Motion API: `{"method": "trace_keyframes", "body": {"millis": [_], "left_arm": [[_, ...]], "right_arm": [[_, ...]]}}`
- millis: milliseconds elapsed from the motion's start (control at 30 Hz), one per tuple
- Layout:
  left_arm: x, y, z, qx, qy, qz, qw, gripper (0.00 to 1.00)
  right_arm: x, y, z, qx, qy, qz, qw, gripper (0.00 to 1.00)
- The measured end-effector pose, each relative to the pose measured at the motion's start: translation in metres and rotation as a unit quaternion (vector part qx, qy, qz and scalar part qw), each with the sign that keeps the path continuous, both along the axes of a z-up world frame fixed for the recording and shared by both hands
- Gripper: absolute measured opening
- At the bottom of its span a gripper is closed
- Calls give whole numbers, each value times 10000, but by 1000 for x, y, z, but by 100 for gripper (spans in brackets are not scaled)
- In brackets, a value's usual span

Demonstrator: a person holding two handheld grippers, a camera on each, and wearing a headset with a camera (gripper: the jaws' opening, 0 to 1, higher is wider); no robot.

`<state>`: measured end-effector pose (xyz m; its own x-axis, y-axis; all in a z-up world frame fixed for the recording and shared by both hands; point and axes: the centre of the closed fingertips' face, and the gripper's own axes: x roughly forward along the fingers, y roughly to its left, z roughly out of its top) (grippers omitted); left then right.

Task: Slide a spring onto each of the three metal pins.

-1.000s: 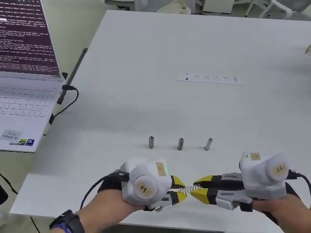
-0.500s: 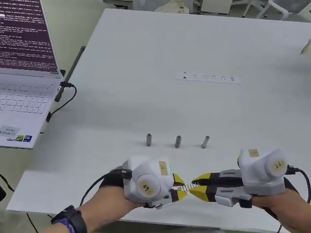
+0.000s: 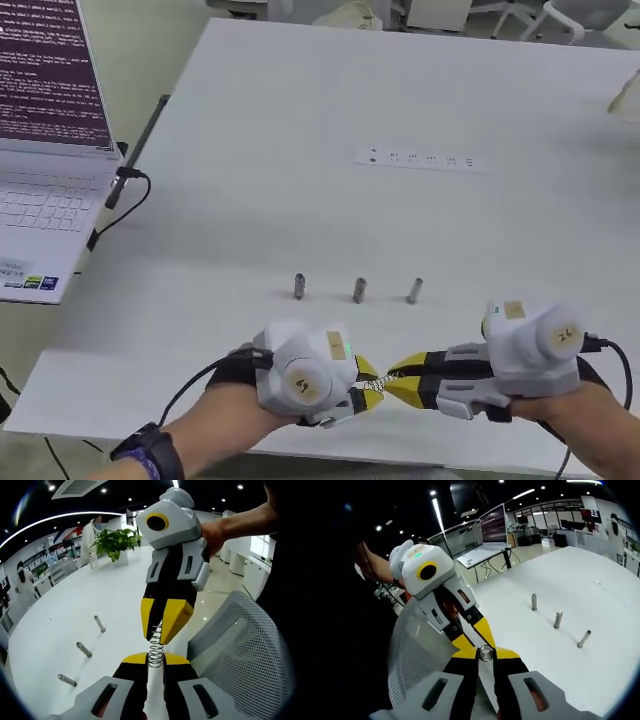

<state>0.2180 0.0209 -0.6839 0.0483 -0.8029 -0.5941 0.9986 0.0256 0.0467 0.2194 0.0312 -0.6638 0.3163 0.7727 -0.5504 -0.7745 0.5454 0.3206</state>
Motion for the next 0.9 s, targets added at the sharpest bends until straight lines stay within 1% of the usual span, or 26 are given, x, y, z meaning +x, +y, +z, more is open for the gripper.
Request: {"method": "trace_keyframes", "body": {"millis": [33,133,333,367,400,433,500,533,667,700,767,800,833,867,900], "left_arm": [[-1,-1,-1,1,28,-1,10000,3],[-1,-4,-1,-9,31,-27,10000,3],[-1,-9,1,-78,63,-26,9999,3],[-1,-10,2,-90,100,-46,9999,3],[-2,-10,3,-106,106,-76,9999,2],[-2,-11,4,-136,81,-91,9998,2],[-1,-14,7,-200,121,-104,9997,2],[0,-15,8,-220,114,-104,9996,2],[0,-22,16,-333,109,-173,9992,2],[0,-25,20,-381,109,-194,9990,2],[0,-29,24,-435,88,-238,9987,2],[0,-29,25,-445,85,-250,9987,2],[0,-32,27,-463,72,-289,9985,2],[0,-33,27,-460,61,-301,9985,2],[-1,-35,28,-480,62,-328,9983,2]], "right_arm": [[-1,-1,-1,-44,8,9,10000,8],[-2,-3,-1,-126,-8,32,9999,8],[-1,-7,2,-270,-63,60,9996,8],[-2,-7,4,-315,-68,118,9994,8],[-2,-7,5,-330,-76,139,9993,8],[-1,-8,6,-393,-127,178,9990,8],[-1,-9,10,-473,-189,291,9983,8],[-1,-10,10,-545,-223,338,9977,9],[-2,-15,13,-873,-333,642,9936,9],[-2,-16,14,-987,-381,732,9917,9],[-3,-18,16,-1128,-410,874,9889,10],[-3,-18,16,-1160,-419,902,9883,10],[-4,-20,18,-1274,-458,1018,9855,10],[-4,-20,18,-1302,-469,1045,9849,10],[-3,-22,19,-1392,-500,1112,9827,10]]}}
